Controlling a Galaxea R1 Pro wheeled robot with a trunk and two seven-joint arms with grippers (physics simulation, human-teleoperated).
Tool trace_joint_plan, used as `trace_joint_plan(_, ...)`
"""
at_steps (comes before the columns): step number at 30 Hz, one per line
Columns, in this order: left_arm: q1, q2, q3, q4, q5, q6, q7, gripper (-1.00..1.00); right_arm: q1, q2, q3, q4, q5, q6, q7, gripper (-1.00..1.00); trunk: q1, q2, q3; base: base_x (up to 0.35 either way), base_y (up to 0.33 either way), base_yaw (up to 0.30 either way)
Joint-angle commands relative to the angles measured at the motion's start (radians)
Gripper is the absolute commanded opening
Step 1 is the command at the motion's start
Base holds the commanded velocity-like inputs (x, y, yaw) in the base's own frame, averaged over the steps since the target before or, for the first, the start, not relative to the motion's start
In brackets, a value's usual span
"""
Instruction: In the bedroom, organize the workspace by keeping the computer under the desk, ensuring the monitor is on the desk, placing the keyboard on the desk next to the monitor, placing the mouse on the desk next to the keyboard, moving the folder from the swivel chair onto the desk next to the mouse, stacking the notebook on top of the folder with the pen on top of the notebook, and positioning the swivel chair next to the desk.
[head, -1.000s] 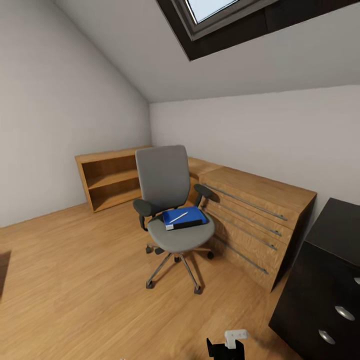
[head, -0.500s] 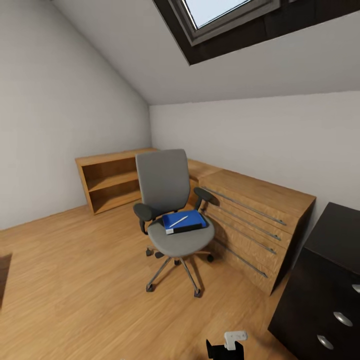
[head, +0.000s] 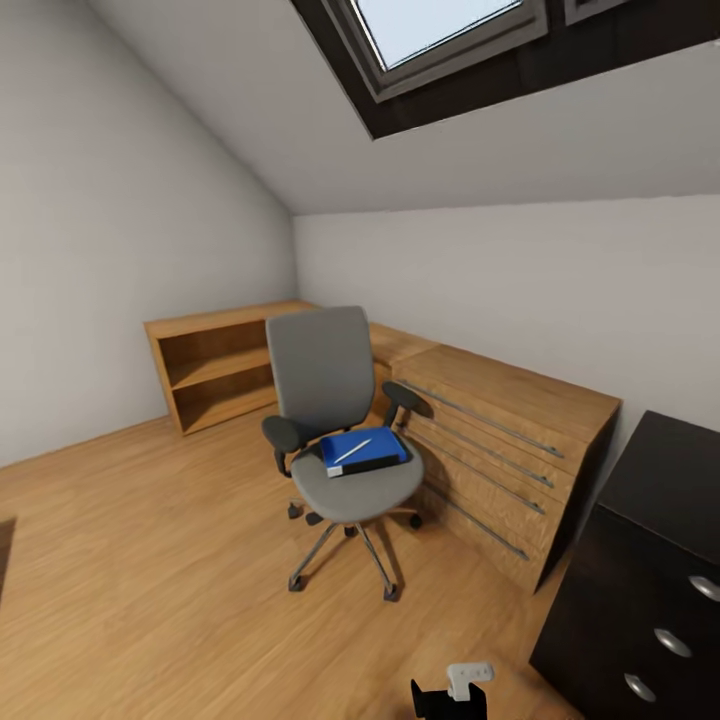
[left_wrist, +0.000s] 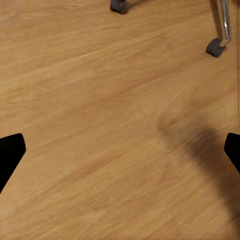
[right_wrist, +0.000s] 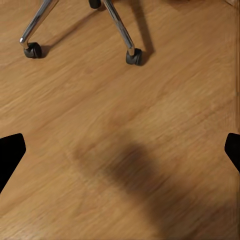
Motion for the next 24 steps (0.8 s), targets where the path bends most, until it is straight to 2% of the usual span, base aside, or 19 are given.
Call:
trace_joint_plan(1,0.000,-0.001,0.005,0.001,0.009,-0.001,-0.009,1.00,-0.001,0.000,-0.009,0.002,0.010,-0.004,0.001,1.00,-0.004,0.007,0.003,0.000,0.000,-0.194)
trace_joint_plan(9,0.000,0.000,0.005,0.001,0.009,-0.018,-0.012,1.00,0.000,0.002,-0.009,0.003,0.010,-0.004,0.001,1.00,-0.004,0.007,0.007,0.000,0.000,-0.233)
trace_joint_plan(19,0.000,0.000,0.003,0.017,0.008,-0.151,-0.017,1.00,0.000,0.003,-0.009,0.002,0.009,-0.005,0.001,1.00,-0.004,0.007,0.004,0.000,0.000,-0.246)
trace_joint_plan(24,0.000,0.000,0.000,0.040,0.006,-0.193,-0.018,1.00,0.000,0.003,-0.009,0.002,0.008,-0.006,0.001,1.00,-0.004,0.007,-0.002,0.000,0.000,-0.212)
